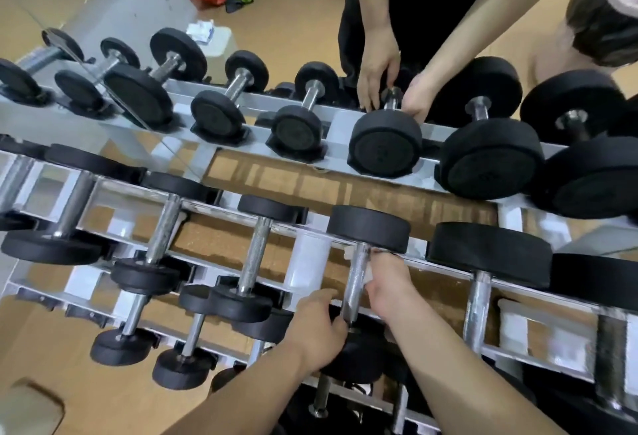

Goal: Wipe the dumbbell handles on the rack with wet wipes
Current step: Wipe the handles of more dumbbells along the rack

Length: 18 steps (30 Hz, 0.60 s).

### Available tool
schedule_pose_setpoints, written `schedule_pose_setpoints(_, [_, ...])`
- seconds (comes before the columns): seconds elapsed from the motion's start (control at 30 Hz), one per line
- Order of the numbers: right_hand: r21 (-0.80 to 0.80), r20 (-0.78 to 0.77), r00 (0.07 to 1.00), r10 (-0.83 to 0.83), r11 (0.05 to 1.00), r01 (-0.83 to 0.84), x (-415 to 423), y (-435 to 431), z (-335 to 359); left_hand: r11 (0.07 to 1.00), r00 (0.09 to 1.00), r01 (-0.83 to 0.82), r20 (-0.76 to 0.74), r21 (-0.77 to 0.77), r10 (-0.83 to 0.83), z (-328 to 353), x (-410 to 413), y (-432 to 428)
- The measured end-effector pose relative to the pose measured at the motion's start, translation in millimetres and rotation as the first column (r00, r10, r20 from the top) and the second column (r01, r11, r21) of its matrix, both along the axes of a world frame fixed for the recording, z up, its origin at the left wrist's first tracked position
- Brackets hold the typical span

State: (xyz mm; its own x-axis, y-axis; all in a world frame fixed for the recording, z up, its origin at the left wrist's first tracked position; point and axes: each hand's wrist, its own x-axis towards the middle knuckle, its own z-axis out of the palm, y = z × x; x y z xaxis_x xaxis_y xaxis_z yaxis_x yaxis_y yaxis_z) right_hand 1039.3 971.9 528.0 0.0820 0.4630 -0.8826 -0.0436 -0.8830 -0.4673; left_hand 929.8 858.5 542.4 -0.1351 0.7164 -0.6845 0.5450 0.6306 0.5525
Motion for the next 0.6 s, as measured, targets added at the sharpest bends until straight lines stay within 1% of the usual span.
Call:
schedule_pose_setpoints(0.07, [0.047,-0.006,0.998,0.064,0.997,-0.064,1,-4,-3,0.999,1.0,0.014,-0.027,0.03,-0.013,1,2,0])
schedule_pose_setpoints(0.13, [0.132,0.082,0.976,0.201,0.969,-0.211,9,-23,-10,0.996,0.998,0.026,-0.065,0.081,-0.02,0,4,-1])
schedule_pose_setpoints(0.2, [0.223,0.138,0.916,0.378,0.889,-0.4,24,-47,-18,0.99,0.996,0.036,-0.092,0.134,-0.024,-1,6,-3])
schedule_pose_setpoints(0.27, [0.215,0.13,0.827,0.548,0.798,-0.563,38,-67,-18,0.987,0.995,0.043,-0.1,0.152,-0.028,-3,7,-5])
schedule_pose_setpoints(0.3, [0.199,0.122,0.805,0.58,0.78,-0.593,41,-70,-18,0.987,0.994,0.048,-0.101,0.156,-0.032,-4,7,-5])
schedule_pose_setpoints(0.33, [0.187,0.118,0.82,0.559,0.799,-0.572,41,-66,-16,0.987,0.994,0.054,-0.104,0.153,-0.039,-6,8,-6])
schedule_pose_setpoints(0.37, [0.181,0.093,0.87,0.483,0.852,-0.492,38,-57,-13,0.986,0.993,0.065,-0.11,0.156,-0.048,-6,8,-7])
schedule_pose_setpoints(0.4, [0.153,0.027,0.937,0.347,0.925,-0.347,32,-46,-8,0.984,0.991,0.077,-0.119,0.158,-0.059,-6,8,-7])
schedule_pose_setpoints(0.43, [0.115,-0.057,0.98,0.189,0.977,-0.182,27,-32,-4,0.984,0.99,0.084,-0.124,0.159,-0.064,-6,9,-8])
schedule_pose_setpoints(0.47, [0.068,-0.127,0.991,0.048,0.997,-0.04,21,-18,0,0.984,0.99,0.085,-0.127,0.158,-0.065,-6,9,-9])
schedule_pose_setpoints(0.5, [0.035,-0.168,0.984,-0.05,0.998,0.057,17,-5,2,0.984,0.99,0.083,-0.129,0.16,-0.063,-6,9,-9])
schedule_pose_setpoints(0.53, [0.019,-0.186,0.977,-0.101,0.994,0.106,15,1,2,0.982,0.988,0.088,-0.142,0.167,-0.065,-5,9,-8])
schedule_pose_setpoints(0.57, [0.031,-0.143,0.988,-0.064,0.997,0.07,14,3,-2,0.98,0.984,0.099,-0.162,0.17,-0.071,-4,9,-8])
schedule_pose_setpoints(0.6, [0.056,-0.06,0.998,0.025,0.998,-0.022,15,-4,-9,0.979,0.98,0.107,-0.182,0.174,-0.075,-4,8,-7])
